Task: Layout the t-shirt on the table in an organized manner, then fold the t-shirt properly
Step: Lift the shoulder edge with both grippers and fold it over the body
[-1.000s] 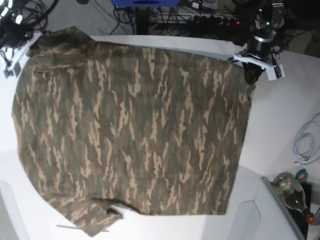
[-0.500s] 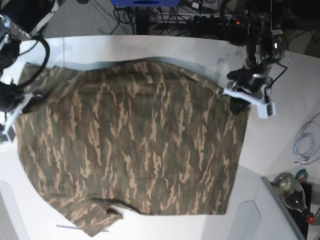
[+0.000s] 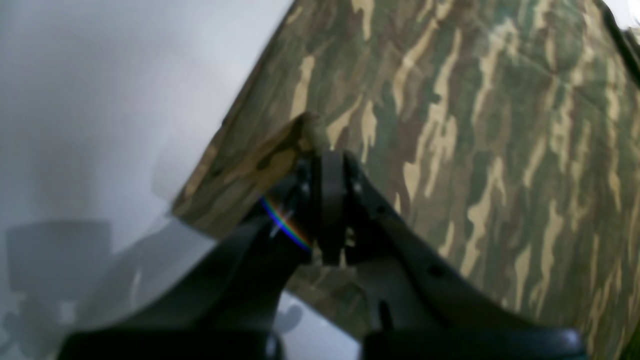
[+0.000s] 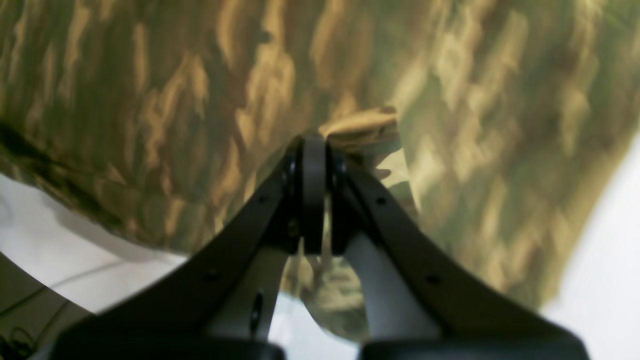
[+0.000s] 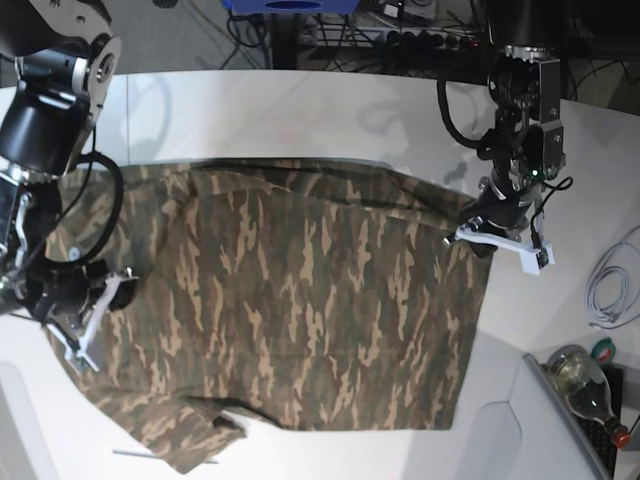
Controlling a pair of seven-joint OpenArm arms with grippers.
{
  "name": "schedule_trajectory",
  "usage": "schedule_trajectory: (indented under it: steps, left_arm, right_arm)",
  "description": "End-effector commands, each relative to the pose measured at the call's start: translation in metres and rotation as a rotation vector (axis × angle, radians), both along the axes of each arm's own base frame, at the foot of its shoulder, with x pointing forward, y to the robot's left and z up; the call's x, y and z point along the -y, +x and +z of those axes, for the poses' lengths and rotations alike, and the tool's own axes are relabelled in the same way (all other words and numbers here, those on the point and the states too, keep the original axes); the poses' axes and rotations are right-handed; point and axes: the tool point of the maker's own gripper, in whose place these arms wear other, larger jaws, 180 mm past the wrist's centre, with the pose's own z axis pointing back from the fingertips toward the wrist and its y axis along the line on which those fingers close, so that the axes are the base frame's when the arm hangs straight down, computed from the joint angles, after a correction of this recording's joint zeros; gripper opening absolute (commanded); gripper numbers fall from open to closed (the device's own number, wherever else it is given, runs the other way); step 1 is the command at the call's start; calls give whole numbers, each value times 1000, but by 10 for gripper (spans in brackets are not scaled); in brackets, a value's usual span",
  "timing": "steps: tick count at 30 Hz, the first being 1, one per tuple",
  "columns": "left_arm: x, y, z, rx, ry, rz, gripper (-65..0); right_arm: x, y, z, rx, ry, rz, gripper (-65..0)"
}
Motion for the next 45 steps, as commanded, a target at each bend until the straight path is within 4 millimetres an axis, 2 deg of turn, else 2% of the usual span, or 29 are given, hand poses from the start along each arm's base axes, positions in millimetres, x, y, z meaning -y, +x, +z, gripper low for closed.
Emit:
schedule_trajectory:
  steps: [1, 5, 11, 14, 17, 23, 30, 39, 41, 44, 45]
  left_arm:
    - [-3, 14, 12, 44, 14, -1, -650]
    - [-10, 26, 6, 30, 6, 23, -650]
    - [-16, 39, -7, -5, -10, 49, -650]
    - [-22, 46, -6, 28, 6, 74, -650]
    - [-25, 51, -11, 36, 17, 88, -650]
    - [-28, 58, -21, 5, 6, 103, -650]
    - [-29, 73, -15, 14, -2, 109, -650]
    - [-23, 76, -14, 20, -15, 109, -650]
    - [-24, 76, -14, 21, -16, 113, -650]
    - [-26, 76, -13, 25, -16, 119, -650]
    - [-26, 76, -13, 25, -16, 119, -594]
  right_arm:
    - [7, 23, 20, 77, 11, -27, -648]
    - [5, 45, 19, 110, 55, -63, -648]
    - [11, 60, 15, 141, 95, -131, -648]
    - [19, 66, 18, 168, 103, -196, -648]
    - [28, 67, 20, 179, 95, -221, -648]
    - [31, 68, 21, 183, 93, -243, -648]
    - [44, 78, 26, 241, 104, -360, -648]
    - [58, 83, 28, 261, 104, -477, -644]
    - [58, 83, 28, 261, 104, -480, -587]
    - [61, 81, 27, 259, 100, -502, -426]
    - [62, 79, 25, 257, 98, -508, -374]
